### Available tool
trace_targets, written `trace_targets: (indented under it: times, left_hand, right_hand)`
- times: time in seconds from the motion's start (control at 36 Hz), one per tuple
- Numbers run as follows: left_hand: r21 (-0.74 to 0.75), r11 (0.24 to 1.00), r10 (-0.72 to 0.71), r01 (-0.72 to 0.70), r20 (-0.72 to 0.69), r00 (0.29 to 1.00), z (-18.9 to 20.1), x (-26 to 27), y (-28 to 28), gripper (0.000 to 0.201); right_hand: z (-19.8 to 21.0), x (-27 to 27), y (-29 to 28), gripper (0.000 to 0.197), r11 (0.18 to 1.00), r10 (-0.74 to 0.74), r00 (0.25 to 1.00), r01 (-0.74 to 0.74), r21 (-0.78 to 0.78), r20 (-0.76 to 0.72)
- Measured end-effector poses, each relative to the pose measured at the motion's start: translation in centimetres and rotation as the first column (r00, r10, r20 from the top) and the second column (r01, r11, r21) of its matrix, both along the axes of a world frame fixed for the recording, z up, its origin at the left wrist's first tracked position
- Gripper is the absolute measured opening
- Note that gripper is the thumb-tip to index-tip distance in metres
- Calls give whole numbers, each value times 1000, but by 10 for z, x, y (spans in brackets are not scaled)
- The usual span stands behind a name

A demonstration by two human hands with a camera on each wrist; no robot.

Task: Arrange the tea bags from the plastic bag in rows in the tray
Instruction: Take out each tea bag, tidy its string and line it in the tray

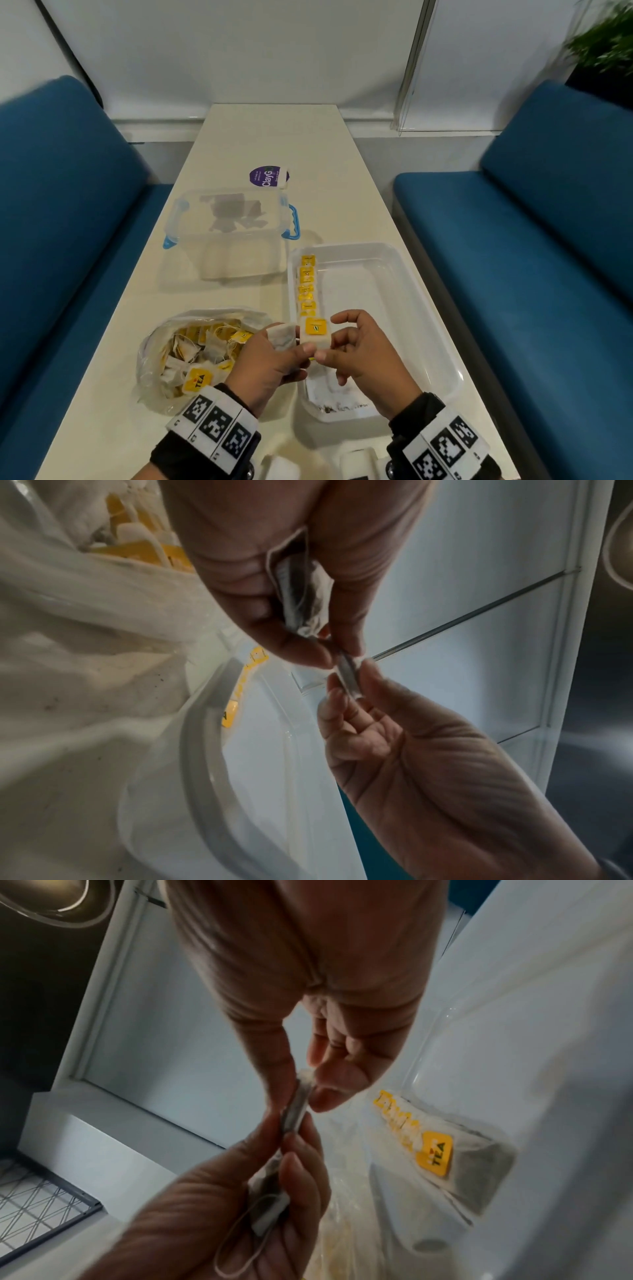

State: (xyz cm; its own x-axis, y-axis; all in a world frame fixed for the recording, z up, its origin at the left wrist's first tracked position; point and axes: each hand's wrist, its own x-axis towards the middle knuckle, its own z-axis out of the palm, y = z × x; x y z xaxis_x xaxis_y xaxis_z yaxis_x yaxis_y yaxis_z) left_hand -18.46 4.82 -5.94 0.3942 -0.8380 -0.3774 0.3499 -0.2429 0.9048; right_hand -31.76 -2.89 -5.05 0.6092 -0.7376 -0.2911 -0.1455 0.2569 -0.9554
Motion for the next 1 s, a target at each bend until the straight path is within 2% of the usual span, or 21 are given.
trace_targets:
  times: [0.11,0.22,0.33,0.53,0.67,0.81,0.94,1.0]
  left_hand:
    - [22,1000,0,0,-3,1000,-3,-2,-1,19]
    - [50,998,26,-25,-25,999,-5,-1,-2,11]
    - [83,996,28,-28,-2,1000,-8,1,-2,11]
    - [120,993,0,-4,31,1000,-8,1,-1,13]
    - [141,990,-12,6,45,999,-8,2,-1,14]
    - [160,987,-15,6,54,998,-8,2,0,15]
    - [167,986,-34,22,68,997,-5,2,0,18]
    - [162,986,-36,26,64,997,-3,2,1,22]
  right_hand:
    - [-8,1,0,37,997,-72,997,71,-40,-28]
    - [-22,-4,-4,30,970,-147,973,107,-217,-178]
    - [-36,-9,-7,26,958,-126,931,25,-284,-344]
    - [-47,0,-7,29,952,-22,886,-123,-281,-463]
    - [-52,7,-6,30,908,30,804,-271,-321,-594]
    - [-53,10,-5,31,895,53,761,-323,-308,-646]
    - [-50,11,-5,15,912,82,790,-305,-274,-608]
    - [-49,9,-5,17,912,68,791,-297,-284,-608]
